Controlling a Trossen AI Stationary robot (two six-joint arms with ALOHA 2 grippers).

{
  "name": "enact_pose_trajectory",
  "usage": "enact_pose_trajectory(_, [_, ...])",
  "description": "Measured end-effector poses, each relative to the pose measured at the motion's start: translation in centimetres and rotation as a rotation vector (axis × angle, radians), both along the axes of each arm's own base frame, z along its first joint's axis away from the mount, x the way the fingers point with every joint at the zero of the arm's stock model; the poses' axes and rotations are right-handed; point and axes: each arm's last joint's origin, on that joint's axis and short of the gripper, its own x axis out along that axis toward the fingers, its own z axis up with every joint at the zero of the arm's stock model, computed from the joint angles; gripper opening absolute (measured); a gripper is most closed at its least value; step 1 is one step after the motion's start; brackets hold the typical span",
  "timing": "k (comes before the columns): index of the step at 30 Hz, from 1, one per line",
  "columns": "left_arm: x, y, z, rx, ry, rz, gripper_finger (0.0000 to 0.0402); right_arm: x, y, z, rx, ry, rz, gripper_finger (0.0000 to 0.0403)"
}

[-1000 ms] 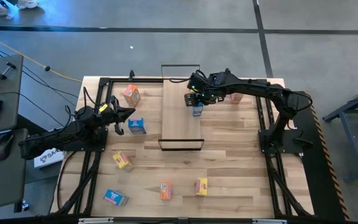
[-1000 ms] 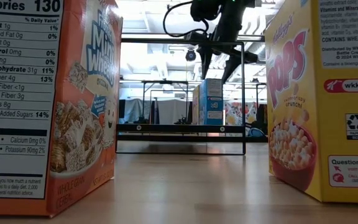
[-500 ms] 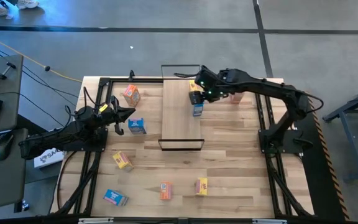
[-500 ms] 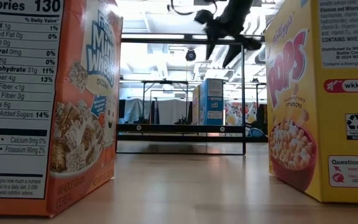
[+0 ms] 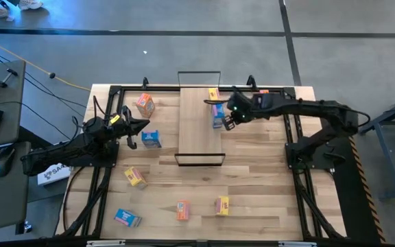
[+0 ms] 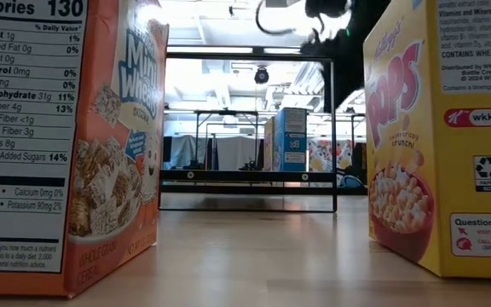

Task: Stack cereal on shelf
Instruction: Put the bottom right blue cereal box on the shelf

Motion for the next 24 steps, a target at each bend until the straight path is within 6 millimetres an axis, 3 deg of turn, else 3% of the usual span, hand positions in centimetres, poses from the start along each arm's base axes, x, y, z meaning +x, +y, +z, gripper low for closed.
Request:
enact_pose_trajectory(4, [0.0,0.0,0.0,0.000,-0.001,0.008,0.0000,-0.4,0.1,-4.1,-0.017,-0.074,-0.018,0.0005])
enact_pose_trajectory(9, [0.0,0.0,0.0,0.001,-0.001,0.015,0.0000,-0.1,-0.1,-6.6,-0.077,-0.168,-0.040,0.0003])
enact_pose_trajectory(24, [0.0,0.1,0.0,-0.001,0.002,0.019,0.0000,1.4,-1.1,-9.6,-0.085,-0.217,-0.059,0.0000])
